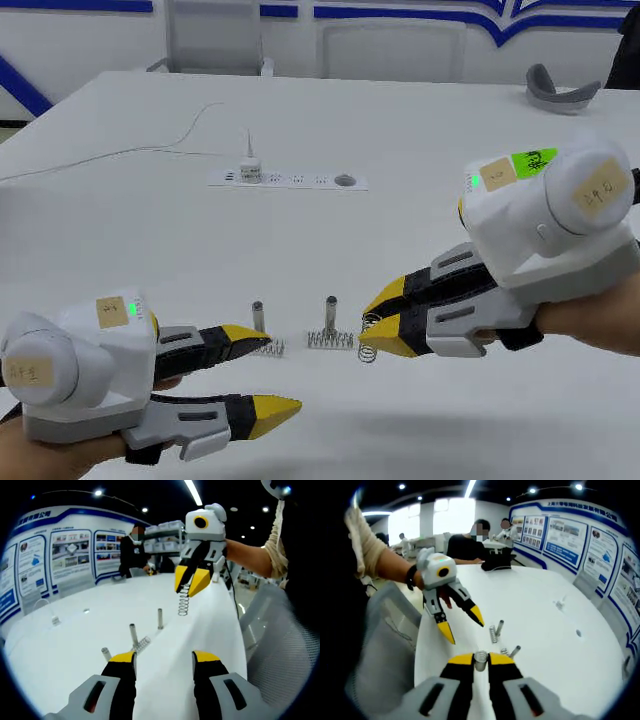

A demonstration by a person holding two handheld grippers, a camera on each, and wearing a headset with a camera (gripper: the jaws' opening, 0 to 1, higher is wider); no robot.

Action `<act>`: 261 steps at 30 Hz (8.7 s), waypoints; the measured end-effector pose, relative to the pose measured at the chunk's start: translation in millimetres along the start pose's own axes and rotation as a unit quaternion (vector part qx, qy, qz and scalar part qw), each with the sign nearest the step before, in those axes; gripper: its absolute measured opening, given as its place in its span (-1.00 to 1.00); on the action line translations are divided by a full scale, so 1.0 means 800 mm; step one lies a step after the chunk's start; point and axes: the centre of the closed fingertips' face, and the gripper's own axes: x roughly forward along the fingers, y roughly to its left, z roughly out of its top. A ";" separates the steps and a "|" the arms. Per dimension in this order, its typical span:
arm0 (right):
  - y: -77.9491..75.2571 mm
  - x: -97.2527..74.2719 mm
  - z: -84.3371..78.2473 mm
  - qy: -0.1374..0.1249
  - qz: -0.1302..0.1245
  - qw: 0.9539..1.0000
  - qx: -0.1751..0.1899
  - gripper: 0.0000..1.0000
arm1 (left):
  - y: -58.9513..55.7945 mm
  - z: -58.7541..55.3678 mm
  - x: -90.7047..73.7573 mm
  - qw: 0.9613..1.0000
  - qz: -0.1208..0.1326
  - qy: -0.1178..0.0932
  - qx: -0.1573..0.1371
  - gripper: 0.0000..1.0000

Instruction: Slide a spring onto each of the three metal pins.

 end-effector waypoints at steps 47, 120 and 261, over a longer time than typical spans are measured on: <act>-0.102 -0.037 -0.039 0.012 -0.112 0.991 0.066 -0.77 | 0.019 -0.011 -0.025 0.999 0.046 0.004 -0.023 0.15; -0.125 0.027 -0.120 0.030 -0.124 0.983 0.131 -0.76 | 0.018 -0.021 -0.024 0.999 0.042 0.013 -0.031 0.10; 0.050 0.076 -0.034 0.109 0.127 0.976 -0.141 -0.77 | -0.034 -0.003 0.011 0.998 -0.045 0.017 0.044 -0.74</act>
